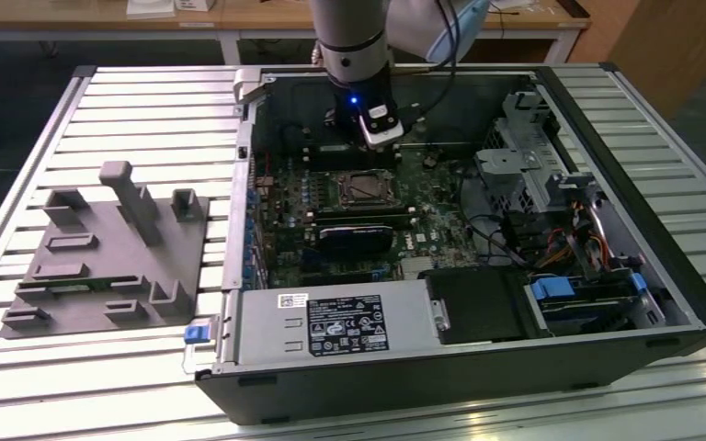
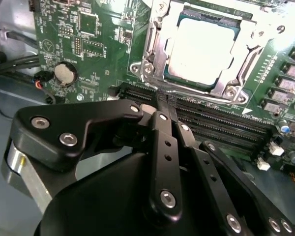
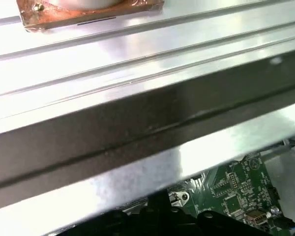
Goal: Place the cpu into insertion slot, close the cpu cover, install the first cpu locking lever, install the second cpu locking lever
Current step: 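Install the first cpu locking lever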
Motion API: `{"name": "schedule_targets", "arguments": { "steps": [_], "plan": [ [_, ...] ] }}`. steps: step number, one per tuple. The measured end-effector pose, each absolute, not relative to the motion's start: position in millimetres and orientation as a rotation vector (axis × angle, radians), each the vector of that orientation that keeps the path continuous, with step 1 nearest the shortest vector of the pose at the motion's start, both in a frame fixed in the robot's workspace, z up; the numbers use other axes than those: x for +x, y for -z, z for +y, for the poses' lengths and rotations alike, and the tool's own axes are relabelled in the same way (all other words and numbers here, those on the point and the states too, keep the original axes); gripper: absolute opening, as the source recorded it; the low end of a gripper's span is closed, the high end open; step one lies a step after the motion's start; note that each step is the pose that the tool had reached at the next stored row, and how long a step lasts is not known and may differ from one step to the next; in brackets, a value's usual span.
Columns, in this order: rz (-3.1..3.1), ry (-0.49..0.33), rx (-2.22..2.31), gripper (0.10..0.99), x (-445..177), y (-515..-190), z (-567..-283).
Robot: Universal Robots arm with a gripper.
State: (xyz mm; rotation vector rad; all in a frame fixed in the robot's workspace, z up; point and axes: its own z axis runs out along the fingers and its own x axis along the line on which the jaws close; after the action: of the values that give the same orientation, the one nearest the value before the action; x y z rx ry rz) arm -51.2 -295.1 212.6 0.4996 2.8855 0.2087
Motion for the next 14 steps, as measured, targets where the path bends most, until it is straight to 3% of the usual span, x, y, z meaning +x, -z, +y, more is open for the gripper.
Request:
{"name": "schedule_targets", "arguments": {
  "steps": [14],
  "plan": [
    [2.976,-0.174,0.521,0.106,-45.7,-212.8,-295.4]
  ]
}}
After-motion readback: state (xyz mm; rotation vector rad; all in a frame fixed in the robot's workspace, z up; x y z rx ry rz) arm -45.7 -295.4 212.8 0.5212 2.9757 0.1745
